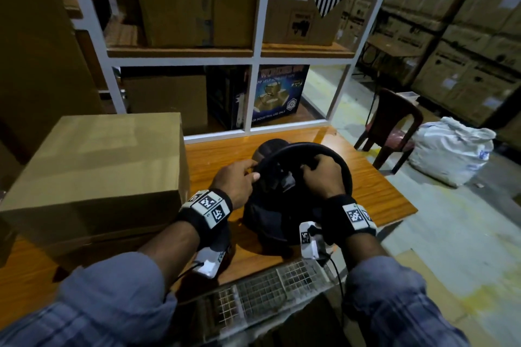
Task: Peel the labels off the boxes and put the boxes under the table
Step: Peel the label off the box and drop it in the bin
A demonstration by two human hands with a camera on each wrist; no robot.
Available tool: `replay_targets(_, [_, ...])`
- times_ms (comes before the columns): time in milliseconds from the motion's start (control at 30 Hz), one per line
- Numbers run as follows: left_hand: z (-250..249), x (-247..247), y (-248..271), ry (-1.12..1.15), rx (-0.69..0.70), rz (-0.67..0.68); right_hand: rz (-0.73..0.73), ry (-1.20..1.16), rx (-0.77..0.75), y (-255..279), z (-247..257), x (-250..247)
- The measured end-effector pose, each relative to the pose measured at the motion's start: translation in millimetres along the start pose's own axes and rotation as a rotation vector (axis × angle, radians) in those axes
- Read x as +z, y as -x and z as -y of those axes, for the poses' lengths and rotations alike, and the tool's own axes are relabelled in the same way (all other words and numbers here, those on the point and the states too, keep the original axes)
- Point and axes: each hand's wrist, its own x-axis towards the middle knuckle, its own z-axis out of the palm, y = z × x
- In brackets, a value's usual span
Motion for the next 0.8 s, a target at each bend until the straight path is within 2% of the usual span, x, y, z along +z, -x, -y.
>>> replay_targets(267, [-11.5,-12.6,-16.9,-0.031,-0.017,-0.12,0.006,0.01,-0.176,-2.0,15.1,-15.1])
replay_targets(533, [-29.2,-13.1,-44.6,0.127,-0.169,-0.138,0.33,0.069,-0.317,26.5,14.0,-10.7])
replay_targets(633, [-22.9,-8.6,-59.4,0.299,-0.231,-0.135,0.419,0.072,-0.323,32.0,11.3,-10.7])
replay_targets(733, [-27.1,-8.3,-65.3,0.524,-0.289,-0.131,0.346,0.14,-0.383,28.8,5.9,-7.5])
replay_targets(800, [-37.7,-10.6,-58.1,0.557,-0.297,-0.104,0.259,0.242,-0.417,25.5,4.2,-6.7])
